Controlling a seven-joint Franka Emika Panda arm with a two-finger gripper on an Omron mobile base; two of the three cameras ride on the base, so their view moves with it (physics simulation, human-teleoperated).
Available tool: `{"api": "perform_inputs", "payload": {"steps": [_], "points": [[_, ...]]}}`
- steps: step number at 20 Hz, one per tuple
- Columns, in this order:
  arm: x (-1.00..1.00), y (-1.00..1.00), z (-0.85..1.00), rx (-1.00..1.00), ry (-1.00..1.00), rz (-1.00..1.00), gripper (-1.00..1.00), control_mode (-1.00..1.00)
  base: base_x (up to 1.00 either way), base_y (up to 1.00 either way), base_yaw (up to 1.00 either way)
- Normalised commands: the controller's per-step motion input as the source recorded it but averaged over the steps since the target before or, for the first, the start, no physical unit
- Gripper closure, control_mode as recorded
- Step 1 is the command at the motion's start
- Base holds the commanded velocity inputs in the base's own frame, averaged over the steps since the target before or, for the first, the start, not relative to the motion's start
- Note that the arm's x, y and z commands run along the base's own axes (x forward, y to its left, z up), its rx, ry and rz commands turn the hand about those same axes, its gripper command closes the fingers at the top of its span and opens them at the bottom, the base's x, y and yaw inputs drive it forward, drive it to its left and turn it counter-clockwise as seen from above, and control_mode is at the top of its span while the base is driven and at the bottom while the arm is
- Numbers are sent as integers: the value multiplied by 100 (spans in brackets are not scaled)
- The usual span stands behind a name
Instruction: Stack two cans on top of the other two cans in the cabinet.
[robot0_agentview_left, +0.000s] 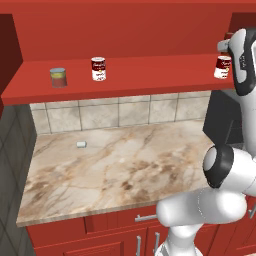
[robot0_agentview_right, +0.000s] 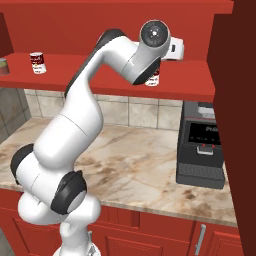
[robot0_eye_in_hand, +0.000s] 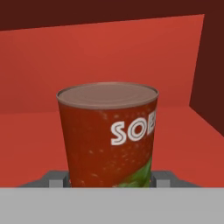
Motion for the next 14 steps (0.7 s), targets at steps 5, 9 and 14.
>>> {"api": "perform_inputs", "payload": {"steps": [5,9,14], "points": [[7,16,-3,0,-6,0,100,-100,0,0,0],[3,1,-6,0,-7,0,100,-100,0,0,0],[2,-5,-4,0,-4,0,100,-100,0,0,0]]}}
